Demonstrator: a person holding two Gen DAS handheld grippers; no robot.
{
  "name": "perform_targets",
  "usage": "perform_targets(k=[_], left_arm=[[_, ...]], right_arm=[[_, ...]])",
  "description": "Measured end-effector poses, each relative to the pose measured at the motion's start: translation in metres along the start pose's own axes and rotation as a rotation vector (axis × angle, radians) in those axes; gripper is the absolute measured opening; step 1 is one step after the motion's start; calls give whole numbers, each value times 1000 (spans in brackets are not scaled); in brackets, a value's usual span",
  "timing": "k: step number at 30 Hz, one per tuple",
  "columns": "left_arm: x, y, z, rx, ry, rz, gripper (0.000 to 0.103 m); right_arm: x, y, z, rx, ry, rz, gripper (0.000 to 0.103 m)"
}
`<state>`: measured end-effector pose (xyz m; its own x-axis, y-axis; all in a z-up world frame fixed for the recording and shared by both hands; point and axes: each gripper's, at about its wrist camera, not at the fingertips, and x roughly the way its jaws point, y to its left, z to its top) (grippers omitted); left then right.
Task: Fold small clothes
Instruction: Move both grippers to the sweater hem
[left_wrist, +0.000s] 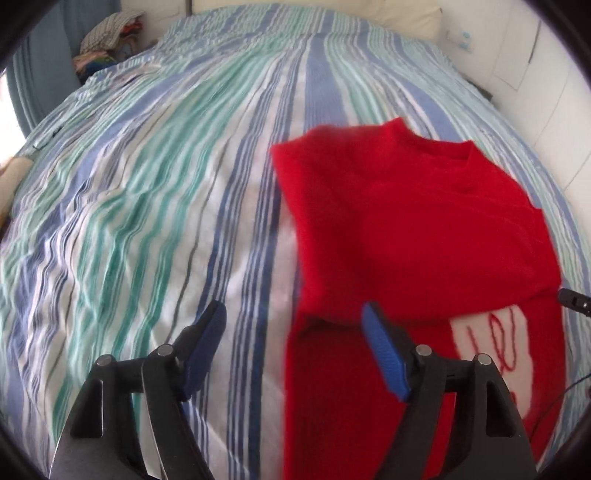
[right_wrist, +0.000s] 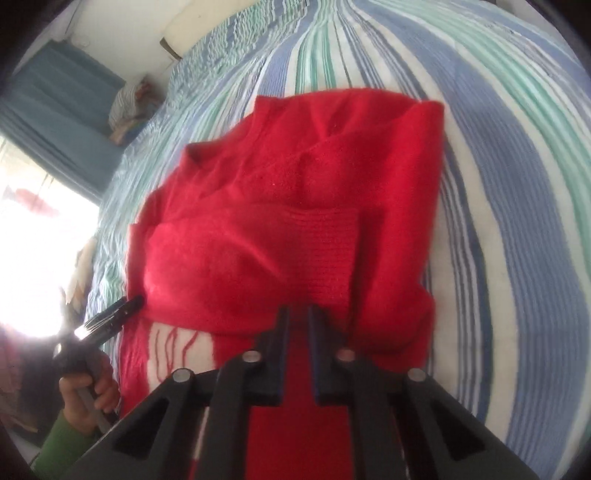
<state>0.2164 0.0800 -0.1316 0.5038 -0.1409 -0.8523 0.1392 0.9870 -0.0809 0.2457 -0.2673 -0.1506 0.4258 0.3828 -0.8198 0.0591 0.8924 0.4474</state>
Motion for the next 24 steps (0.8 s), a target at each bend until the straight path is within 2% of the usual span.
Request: perform_targets(k=[1, 2, 3, 5, 7, 9, 11, 13, 14, 16, 18, 20, 21, 23, 24], left_arm=[[-13, -7, -10, 24, -1, -5, 87], [-23, -16, -23, 52, 8, -9, 93], [-28, -25, -37, 81, 36, -12, 95], [-23, -44, -70, 137, 164, 22, 95], [-13, -54, -109, 167, 309, 93, 95], [-28, -57, -130, 177, 274, 128, 96], [-47, -61, -138, 200, 265, 159, 96], [-67, -63, -139, 184, 228, 131, 96], [-75, -65, -140, 175, 209, 110, 96], [-77, -75, -145, 180, 192, 88, 97], [-61, -86, -154, 212, 215, 118, 97], [-46, -91, -162, 225, 226, 174, 100], [-46, -91, -163, 223, 214, 189, 101], [-52, -89, -160, 203, 212, 193, 101], [-56, -87, -158, 188, 207, 191, 101]], right_arm=[[-16, 10, -8, -51, -11, 4, 20], [-29, 20, -19, -120, -3, 10, 30], [-39, 30, -33, -188, 25, -2, 39], [-50, 44, -71, -294, 100, -39, 40], [-46, 44, -118, -355, 197, -65, 40], [-36, 35, -170, -409, 284, -169, 40], [-50, 34, -204, -453, 235, -214, 40], [-64, 35, -223, -442, 258, -257, 40], [-73, 36, -227, -423, 247, -255, 40], [-96, 40, -232, -398, 154, -228, 40], [-107, 51, -229, -388, 80, -187, 40], [-98, 55, -226, -384, 40, -155, 41], [-82, 57, -228, -395, 54, -171, 41], [-46, 54, -236, -420, 180, -251, 41], [-47, 54, -239, -433, 167, -256, 41]])
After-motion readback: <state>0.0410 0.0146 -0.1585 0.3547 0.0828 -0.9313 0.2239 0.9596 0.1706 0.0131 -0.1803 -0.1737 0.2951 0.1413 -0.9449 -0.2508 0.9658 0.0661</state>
